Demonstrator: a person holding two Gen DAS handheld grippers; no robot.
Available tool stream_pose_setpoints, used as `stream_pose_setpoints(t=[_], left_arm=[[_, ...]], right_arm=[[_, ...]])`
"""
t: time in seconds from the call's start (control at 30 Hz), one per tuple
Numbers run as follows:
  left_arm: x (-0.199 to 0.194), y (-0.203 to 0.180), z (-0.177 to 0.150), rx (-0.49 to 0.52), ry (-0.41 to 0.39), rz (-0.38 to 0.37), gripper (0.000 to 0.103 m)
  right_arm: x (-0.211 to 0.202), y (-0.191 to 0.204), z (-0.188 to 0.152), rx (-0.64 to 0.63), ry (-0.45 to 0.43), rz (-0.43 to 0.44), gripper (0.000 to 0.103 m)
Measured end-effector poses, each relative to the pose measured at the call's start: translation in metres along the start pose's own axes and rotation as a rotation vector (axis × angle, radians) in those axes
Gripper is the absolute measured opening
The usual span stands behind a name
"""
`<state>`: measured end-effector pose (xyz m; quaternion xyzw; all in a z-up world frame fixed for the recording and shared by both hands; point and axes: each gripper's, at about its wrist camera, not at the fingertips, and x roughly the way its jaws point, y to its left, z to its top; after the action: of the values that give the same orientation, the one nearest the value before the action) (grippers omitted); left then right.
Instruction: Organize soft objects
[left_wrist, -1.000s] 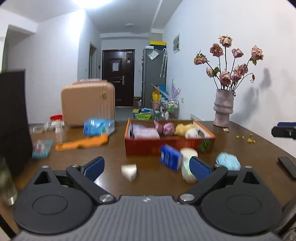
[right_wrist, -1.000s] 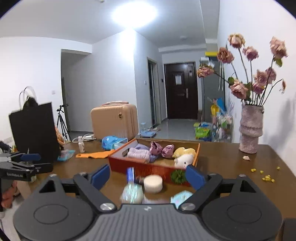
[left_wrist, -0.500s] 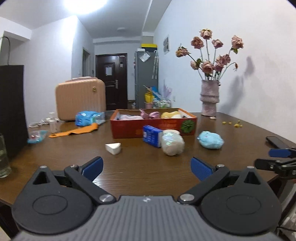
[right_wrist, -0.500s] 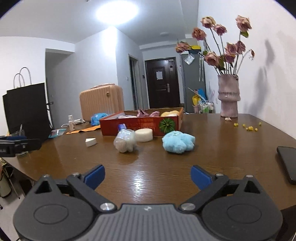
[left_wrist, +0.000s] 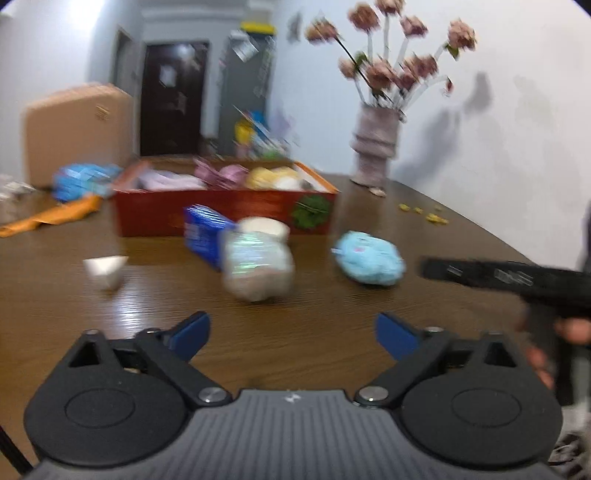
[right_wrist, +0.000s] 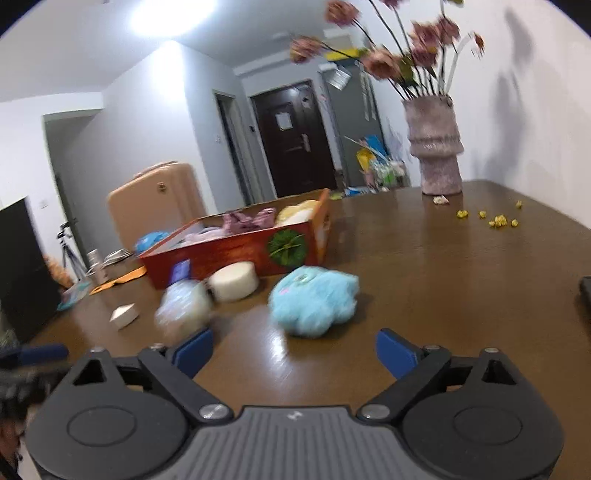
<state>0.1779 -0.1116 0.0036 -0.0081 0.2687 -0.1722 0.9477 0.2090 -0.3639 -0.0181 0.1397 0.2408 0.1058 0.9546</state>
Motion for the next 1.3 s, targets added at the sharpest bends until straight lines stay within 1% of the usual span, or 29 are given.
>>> stream_pose_setpoints(t=[0.03,0.07,0.1,0.13,0.17,0.2,0.27,0.33,0.37,0.43,0.5,0.53,0.57,0.6,0.73,0.83,0.9,0.97,1.03,1.1,1.2,1.23,1.3], left_arm=[[0.013,-0.005,0.007,0.003,0.014,-0.034,0.077],[0.026,-0.01,0.012,0.005,0.023,-0.074,0.072],[0.042,-0.014,0.019,0.001,0.035,-0.109,0.07],[0.056,-0.017,0.024,-0.008,0.047,-0.124,0.067],[0.071,-0.02,0.03,-0.021,0.067,-0.127,0.062],[0.086,-0.02,0.036,-0.04,0.087,-0.128,0.059],[0.117,-0.017,0.047,-0.106,0.124,-0.133,0.049],[0.14,-0.012,0.052,-0.163,0.157,-0.149,0.047],[0.15,-0.01,0.053,-0.181,0.178,-0.165,0.043],[0.163,-0.004,0.051,-0.224,0.206,-0.22,0.038],[0.167,0.0,0.049,-0.256,0.214,-0.258,0.034],[0.168,0.0,0.05,-0.258,0.218,-0.272,0.028],[0.167,0.0,0.05,-0.26,0.222,-0.286,0.026],[0.165,0.0,0.05,-0.263,0.225,-0.284,0.025],[0.144,-0.004,0.042,-0.255,0.253,-0.282,0.025],[0.105,-0.006,0.024,-0.208,0.263,-0.284,0.025],[0.078,-0.003,0.01,-0.208,0.266,-0.276,0.025],[0.052,0.006,-0.004,-0.22,0.256,-0.262,0.025],[0.029,0.023,-0.018,-0.277,0.249,-0.249,0.025],[0.007,0.036,-0.026,-0.318,0.228,-0.252,0.026],[-0.022,0.046,-0.023,-0.291,0.138,-0.21,0.028],[-0.027,0.052,-0.019,-0.294,0.107,-0.185,0.03],[-0.023,0.061,-0.013,-0.327,0.085,-0.162,0.031]], right_arm=[[0.011,-0.006,0.007,0.017,0.014,-0.003,0.085],[0.022,-0.011,0.014,0.029,0.024,0.0,0.081],[0.033,-0.017,0.021,0.04,0.034,0.005,0.076],[0.043,-0.02,0.025,0.047,0.046,0.007,0.074],[0.053,-0.024,0.029,0.052,0.06,0.014,0.071],[0.062,-0.028,0.032,0.058,0.074,0.021,0.064],[0.079,-0.035,0.037,0.079,0.101,0.038,0.057],[0.092,-0.039,0.037,0.097,0.119,0.054,0.05],[0.098,-0.041,0.036,0.106,0.129,0.063,0.045],[0.104,-0.046,0.033,0.152,0.133,0.091,0.044],[0.105,-0.05,0.03,0.188,0.131,0.107,0.042],[0.105,-0.051,0.03,0.204,0.132,0.11,0.042],[0.103,-0.051,0.029,0.218,0.135,0.112,0.041],[0.102,-0.051,0.028,0.22,0.139,0.114,0.04],[0.084,-0.039,0.021,0.18,0.162,0.13,0.038],[0.062,-0.025,0.009,0.142,0.195,0.173,0.038],[0.049,-0.013,-0.004,0.129,0.216,0.213,0.038],[0.036,0.002,-0.018,0.121,0.233,0.256,0.038],[0.025,0.022,-0.03,0.082,0.244,0.293,0.038],[0.018,0.037,-0.037,0.046,0.241,0.316,0.04],[0.009,0.044,-0.038,0.002,0.226,0.305,0.047],[0.004,0.041,-0.036,0.005,0.219,0.3,0.047],[-0.007,0.035,-0.032,0.021,0.204,0.299,0.047]])
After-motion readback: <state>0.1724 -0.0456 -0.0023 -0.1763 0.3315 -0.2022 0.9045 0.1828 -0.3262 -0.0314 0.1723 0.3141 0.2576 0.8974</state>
